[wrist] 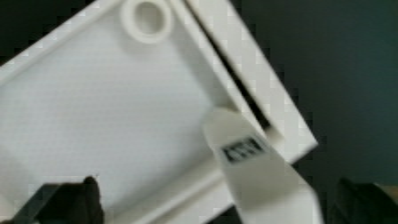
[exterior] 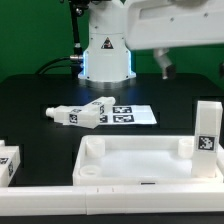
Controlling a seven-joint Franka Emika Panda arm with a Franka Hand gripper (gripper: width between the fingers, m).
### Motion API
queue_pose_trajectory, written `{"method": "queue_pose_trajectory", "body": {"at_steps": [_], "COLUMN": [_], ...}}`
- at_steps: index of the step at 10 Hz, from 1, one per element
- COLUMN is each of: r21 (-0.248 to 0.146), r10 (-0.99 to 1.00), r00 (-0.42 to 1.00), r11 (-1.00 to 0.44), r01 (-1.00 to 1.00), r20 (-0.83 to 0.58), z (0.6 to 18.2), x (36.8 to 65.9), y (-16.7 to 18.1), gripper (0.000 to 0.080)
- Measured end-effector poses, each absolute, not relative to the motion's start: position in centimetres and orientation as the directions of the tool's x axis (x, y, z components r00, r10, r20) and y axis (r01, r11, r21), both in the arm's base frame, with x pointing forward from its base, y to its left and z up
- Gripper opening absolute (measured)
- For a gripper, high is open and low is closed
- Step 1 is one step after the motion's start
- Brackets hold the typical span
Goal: Assemble desk
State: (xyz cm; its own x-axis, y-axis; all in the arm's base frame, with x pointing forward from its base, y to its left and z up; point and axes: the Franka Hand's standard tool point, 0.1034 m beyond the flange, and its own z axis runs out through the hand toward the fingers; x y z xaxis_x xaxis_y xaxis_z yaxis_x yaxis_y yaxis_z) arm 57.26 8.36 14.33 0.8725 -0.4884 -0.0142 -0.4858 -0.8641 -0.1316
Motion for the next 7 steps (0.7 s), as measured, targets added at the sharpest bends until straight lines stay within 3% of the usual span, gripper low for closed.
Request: {"method": "queue_pose_trajectory", "body": {"at_steps": [2, 6, 7], "r21": [-0.061, -0.054, -0.049], "r10": [-0.327, -0.099, 0.037], "r00": [0.945, 0.995, 0.999], "r11": [-0.943, -0.994, -0.998], "r01": [-0.327, -0.098, 0.039], "r20": [-0.007, 0.02, 0.024], "z": [12.9, 12.3, 12.0], "x": [55.0, 54.7, 54.5], "y": [7.3, 6.7, 6.2], "gripper": [0.0649, 0.0649, 0.0649]}}
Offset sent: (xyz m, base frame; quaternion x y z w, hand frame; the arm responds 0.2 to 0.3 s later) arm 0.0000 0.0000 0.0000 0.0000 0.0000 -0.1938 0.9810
